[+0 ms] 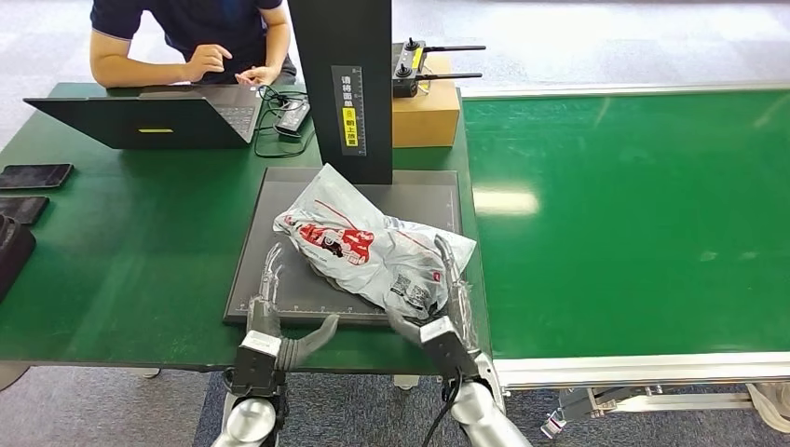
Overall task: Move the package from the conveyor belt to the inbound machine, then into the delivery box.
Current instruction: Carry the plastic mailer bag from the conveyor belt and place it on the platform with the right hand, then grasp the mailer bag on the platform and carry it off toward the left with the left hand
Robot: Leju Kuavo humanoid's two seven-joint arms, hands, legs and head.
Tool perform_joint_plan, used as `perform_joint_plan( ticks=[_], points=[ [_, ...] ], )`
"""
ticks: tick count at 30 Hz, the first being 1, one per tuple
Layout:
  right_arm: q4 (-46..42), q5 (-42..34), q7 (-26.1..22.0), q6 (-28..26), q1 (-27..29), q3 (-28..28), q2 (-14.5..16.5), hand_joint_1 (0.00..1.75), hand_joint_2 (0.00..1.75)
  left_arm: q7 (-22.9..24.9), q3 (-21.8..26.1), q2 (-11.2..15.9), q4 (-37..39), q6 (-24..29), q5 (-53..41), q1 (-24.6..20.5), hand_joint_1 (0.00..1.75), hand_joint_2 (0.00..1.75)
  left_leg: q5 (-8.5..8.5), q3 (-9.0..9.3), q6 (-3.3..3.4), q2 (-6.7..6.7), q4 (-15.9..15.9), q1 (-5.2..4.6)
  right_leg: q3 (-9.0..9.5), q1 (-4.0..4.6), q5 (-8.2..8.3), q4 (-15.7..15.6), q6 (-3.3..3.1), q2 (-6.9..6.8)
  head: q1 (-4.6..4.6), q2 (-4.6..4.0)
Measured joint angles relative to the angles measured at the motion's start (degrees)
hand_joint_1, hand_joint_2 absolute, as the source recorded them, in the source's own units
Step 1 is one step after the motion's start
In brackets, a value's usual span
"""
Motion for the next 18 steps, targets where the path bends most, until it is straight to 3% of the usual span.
perform_joint_plan(
  ticks=[9,18],
  points=[
    [-8.8,0.0,0.0,7.4,7.8,2.1,-1.4,0.00,1.75,0.0,4.8,0.2,-2.0,-0.5,-10.3,2.3,0.00,1.75,0.00,0.00,0.00,0.00,0.0,-0.01,0.01,-0.01,0.00,0.0,0.01,0.00,0.01,0.00],
    [-15.9,0.1,0.0,6.6,12.6,1.9,-1.9,0.00,1.75,1.3,8.6,-0.5,-4.3,-3.5,-18.9,2.1,0.00,1.75,0.00,0.02,0.00,0.01,0.0,-0.01,0.01,-0.01,0.00,0.0,0.01,0.00,0.00,0.00]
  ],
)
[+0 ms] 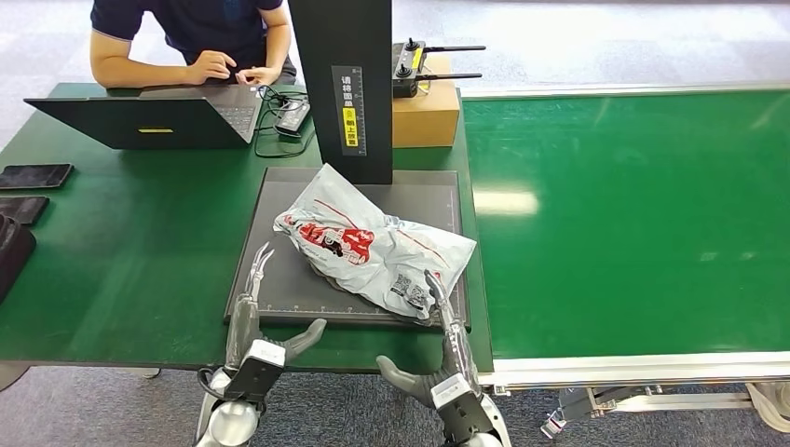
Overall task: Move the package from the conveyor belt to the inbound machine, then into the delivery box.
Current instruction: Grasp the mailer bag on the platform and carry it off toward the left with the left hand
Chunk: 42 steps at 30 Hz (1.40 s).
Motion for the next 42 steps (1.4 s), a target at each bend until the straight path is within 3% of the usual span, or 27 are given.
perform_joint_plan(
  ticks=[5,11,26,35,42],
  points=[
    [-3.8,-0.7,0.0,-1.4,2.6,-0.3,-0.5,0.00,1.75,0.0,1.0,-0.1,0.0,-1.0,-1.5,-1.3,0.00,1.75,0.00,0.00,0.00,0.00,0.0,0.00,0.00,0.00,0.00,0.0,0.00,0.00,0.00,0.00],
    [-8.4,-4.5,0.0,1.5,5.3,-2.5,-1.1,0.00,1.75,-0.1,1.7,-0.1,-0.1,-1.1,-3.2,-2.4,0.00,1.75,0.00,0.00,0.00,0.01,0.0,0.00,0.00,0.00,0.00,0.0,0.00,0.01,0.01,0.00],
    [-12.6,-1.9,0.0,3.6,8.7,-12.2,-0.9,0.00,1.75,4.1,1.4,0.6,-2.8,-1.2,-10.0,-3.4,0.00,1.75,0.00,0.00,0.00,0.01,0.0,0.00,0.00,0.00,0.00,0.0,0.00,0.00,0.00,0.00],
    [-12.6,0.7,0.0,4.3,9.7,-15.6,0.4,0.00,1.75,4.7,-1.0,2.0,0.3,-2.6,-13.2,-9.1,0.00,1.75,0.01,0.01,0.00,0.00,0.0,0.00,0.01,0.00,0.01,0.0,-0.01,0.00,0.01,0.00],
    [-12.0,1.9,0.0,4.2,9.9,-15.8,0.9,0.00,1.75,6.8,-4.7,3.6,6.6,-5.9,-15.9,-16.8,0.00,1.75,0.02,0.02,0.00,-0.01,0.0,0.00,0.02,0.00,0.02,0.0,-0.01,-0.01,0.01,0.00]
  ],
)
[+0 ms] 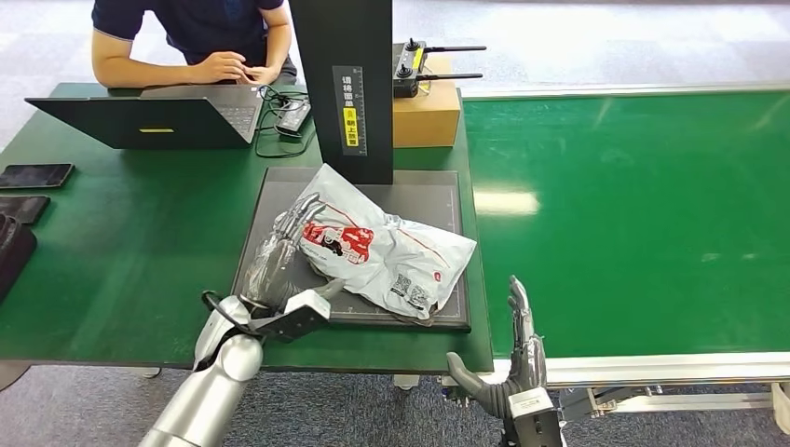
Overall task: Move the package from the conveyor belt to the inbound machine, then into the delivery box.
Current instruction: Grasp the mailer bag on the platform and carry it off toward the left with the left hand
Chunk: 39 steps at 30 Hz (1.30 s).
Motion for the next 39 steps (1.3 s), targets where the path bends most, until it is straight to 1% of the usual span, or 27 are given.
perform_joint_plan(
  ticks=[4,10,18,21,26,32,34,36,38,39],
  points=[
    [0.4,-0.1,0.0,0.3,0.0,0.0,0.1,0.00,1.75,0.8,-2.2,0.6,4.6,-1.6,-1.2,-4.7,0.00,1.75,0.01,0.01,0.00,0.00,0.0,0.00,0.01,0.00,0.02,0.0,0.01,0.00,0.00,0.00],
    [1.3,-0.3,0.0,2.0,-0.1,0.7,0.2,0.00,1.75,4.2,-6.7,1.2,12.4,-5.7,-3.1,-12.4,0.00,1.75,0.01,0.00,0.00,0.00,0.0,0.00,0.01,0.00,0.03,0.0,0.00,0.00,0.00,0.00],
    [2.9,0.0,0.0,2.1,-1.5,2.3,0.2,0.00,1.75,6.3,-11.4,1.5,21.8,-11.0,-4.1,-20.4,0.00,1.75,0.02,0.00,-0.02,0.01,0.0,0.00,0.00,0.00,0.03,0.0,0.00,0.00,0.01,0.00],
    [3.4,0.0,0.0,2.5,-1.8,2.6,0.3,0.00,1.75,8.1,-13.0,1.3,25.4,-13.6,-4.5,-23.1,0.00,1.75,0.02,0.00,-0.02,0.01,0.0,0.00,0.00,0.00,0.03,0.0,0.00,0.01,0.00,0.00],
    [4.1,0.2,0.0,3.2,-2.2,3.1,0.4,0.00,1.75,11.4,-15.3,0.9,30.1,-16.2,-5.5,-26.0,0.00,1.75,0.02,0.00,-0.02,0.01,0.0,0.00,0.00,0.00,0.03,0.0,0.00,0.01,0.00,0.00],
    [5.0,0.6,0.0,3.6,-2.5,3.3,0.6,0.00,1.75,13.7,-16.5,0.9,33.0,-16.8,-5.6,-26.5,0.00,1.75,0.02,-0.01,-0.02,0.01,0.0,0.00,0.00,0.00,0.03,0.0,0.00,0.01,0.01,0.00],
    [5.3,1.0,0.0,4.0,-2.6,3.3,0.8,0.00,1.75,14.2,-16.7,0.9,33.7,-16.8,-5.4,-26.6,0.80,1.75,0.02,-0.01,-0.02,0.01,0.0,0.00,0.00,0.00,0.03,0.0,0.00,0.01,0.00,0.00],
    [5.5,1.1,0.0,4.1,-2.6,3.3,0.9,0.00,1.75,14.3,-16.8,1.0,34.3,-16.7,-5.2,-26.6,1.68,1.75,0.02,0.00,-0.02,0.01,0.0,0.00,0.01,0.00,0.03,0.0,0.00,0.01,0.00,0.00],
    [5.7,1.1,0.0,3.8,-2.6,3.3,1.0,0.00,1.75,13.9,-16.8,1.1,34.7,-16.6,-4.8,-26.7,1.75,1.75,0.02,0.00,-0.02,0.01,0.0,0.00,0.01,0.00,0.03,0.0,0.00,0.01,0.00,0.00],
    [5.8,1.1,0.0,3.6,-2.7,3.3,1.0,0.00,1.75,13.6,-16.8,1.1,34.9,-16.4,-4.6,-26.7,1.75,1.75,0.02,0.00,-0.02,0.01,0.0,0.00,0.02,0.00,0.03,0.0,0.00,0.00,0.00,0.00]
  ],
)
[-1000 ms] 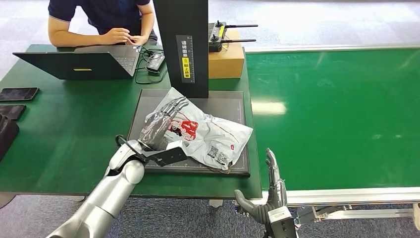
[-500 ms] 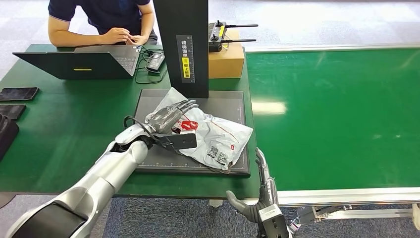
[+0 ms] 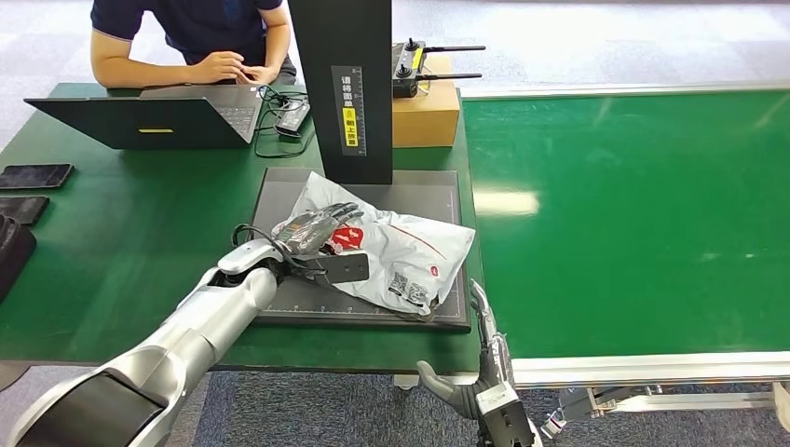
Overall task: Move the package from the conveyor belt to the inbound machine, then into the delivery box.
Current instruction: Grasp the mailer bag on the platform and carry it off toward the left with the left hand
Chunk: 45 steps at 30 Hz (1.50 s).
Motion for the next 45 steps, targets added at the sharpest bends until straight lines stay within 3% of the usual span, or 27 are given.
perform_joint_plan(
  ticks=[14,25,32,39,45],
  points=[
    [1.7,-1.2,0.0,-3.4,-0.2,0.8,0.0,0.00,1.75,-5.0,1.3,0.5,0.6,5.0,3.4,-0.3,1.75,1.75,0.00,0.00,0.00,0.00,0.0,0.00,0.00,0.00,0.00,0.0,0.00,0.00,0.01,0.00],
    [2.7,-2.3,0.0,-5.5,-0.5,1.8,0.0,0.00,1.75,-14.3,9.0,3.3,-0.9,11.6,14.0,0.8,1.75,1.75,0.01,-0.02,-0.01,0.00,0.0,0.01,-0.01,0.01,-0.01,0.0,-0.01,0.00,0.00,0.00],
    [3.4,-3.4,0.0,-6.6,-0.5,2.4,-0.1,0.00,1.75,-20.9,18.8,8.1,-7.9,13.8,27.6,6.0,1.75,1.75,0.00,-0.01,-0.02,0.11,0.0,0.01,-0.05,0.01,-0.02,0.0,-0.03,0.16,0.00,0.00],
    [3.9,-3.9,0.0,-6.7,-0.4,2.9,-0.1,0.00,1.75,-21.5,30.6,13.2,-21.1,16.1,41.8,14.8,1.75,1.75,-0.01,-0.02,-0.04,0.14,0.0,0.04,-0.08,0.04,-0.06,0.0,-0.07,0.17,0.00,0.00],
    [3.9,-2.9,0.0,-5.5,-0.4,2.8,-0.1,0.00,1.75,-21.6,40.0,15.3,-26.8,21.4,46.5,18.9,1.75,1.75,-0.01,-0.03,-0.04,0.12,0.0,0.04,-0.08,0.04,-0.07,0.0,-0.08,0.14,0.00,0.00]
  ],
)
